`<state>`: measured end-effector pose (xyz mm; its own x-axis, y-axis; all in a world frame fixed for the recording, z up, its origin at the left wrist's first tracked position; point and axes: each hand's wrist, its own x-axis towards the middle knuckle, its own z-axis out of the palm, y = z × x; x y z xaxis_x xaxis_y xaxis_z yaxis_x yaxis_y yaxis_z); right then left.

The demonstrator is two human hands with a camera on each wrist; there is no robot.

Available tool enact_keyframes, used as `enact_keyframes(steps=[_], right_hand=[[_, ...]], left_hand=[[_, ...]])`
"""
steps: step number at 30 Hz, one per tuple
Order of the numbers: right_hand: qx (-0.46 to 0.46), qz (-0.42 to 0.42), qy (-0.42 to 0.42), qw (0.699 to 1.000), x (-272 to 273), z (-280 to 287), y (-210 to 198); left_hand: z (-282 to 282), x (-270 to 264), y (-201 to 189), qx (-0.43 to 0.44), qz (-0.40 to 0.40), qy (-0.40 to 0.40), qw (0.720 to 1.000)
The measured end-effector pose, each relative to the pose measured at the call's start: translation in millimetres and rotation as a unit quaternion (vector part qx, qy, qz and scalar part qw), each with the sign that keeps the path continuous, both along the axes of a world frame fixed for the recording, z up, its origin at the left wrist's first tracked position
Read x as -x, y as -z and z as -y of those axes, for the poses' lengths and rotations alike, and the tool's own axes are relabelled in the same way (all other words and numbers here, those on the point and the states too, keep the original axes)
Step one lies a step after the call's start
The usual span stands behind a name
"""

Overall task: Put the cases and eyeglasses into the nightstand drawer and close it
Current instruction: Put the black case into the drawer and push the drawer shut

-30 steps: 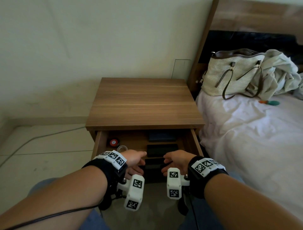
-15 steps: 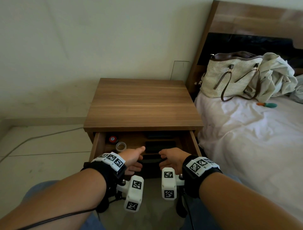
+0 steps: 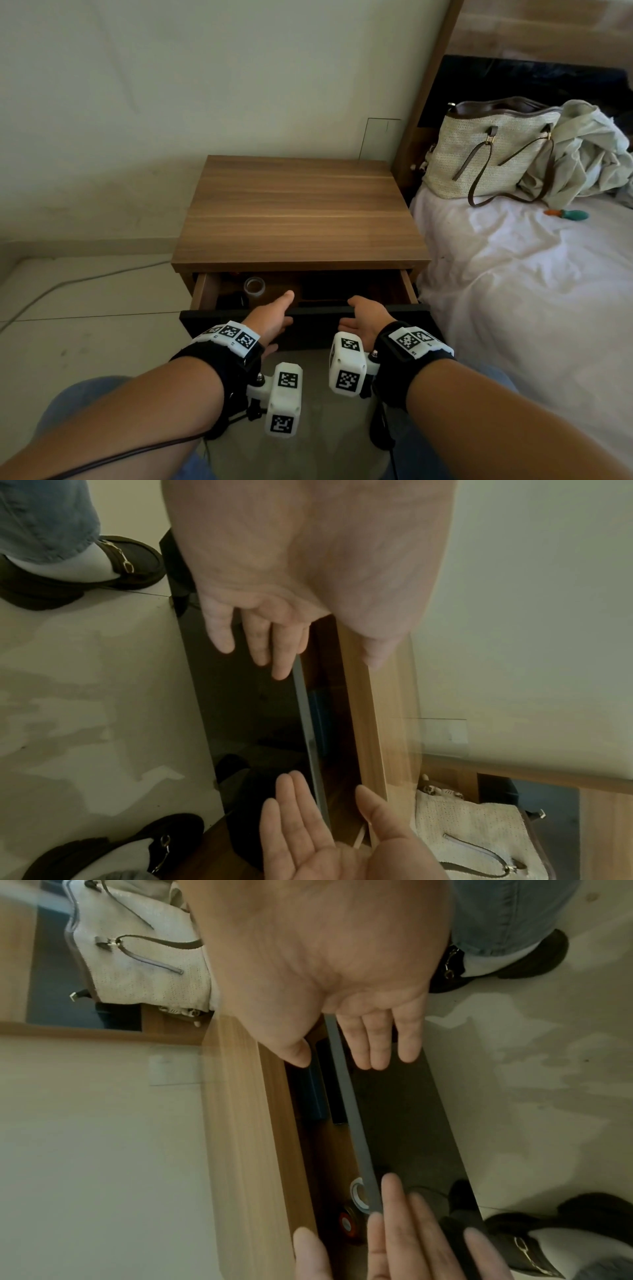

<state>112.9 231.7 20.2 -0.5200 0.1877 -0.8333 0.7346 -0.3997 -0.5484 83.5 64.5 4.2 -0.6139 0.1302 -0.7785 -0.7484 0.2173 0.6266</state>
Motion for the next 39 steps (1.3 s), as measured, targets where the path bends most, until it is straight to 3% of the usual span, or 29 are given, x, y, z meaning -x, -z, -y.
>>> enact_keyframes(steps=[13, 39], right_hand=[[0.020, -0.045, 0.011, 0.999, 28, -2, -5], [0.013, -0.060, 0.033, 0.998, 75, -11, -1]], left_hand=[[-9, 21, 2, -0.058, -0.025, -0.084, 0.994], [-15, 63, -2, -0.072, -0.038, -0.090, 0.993]])
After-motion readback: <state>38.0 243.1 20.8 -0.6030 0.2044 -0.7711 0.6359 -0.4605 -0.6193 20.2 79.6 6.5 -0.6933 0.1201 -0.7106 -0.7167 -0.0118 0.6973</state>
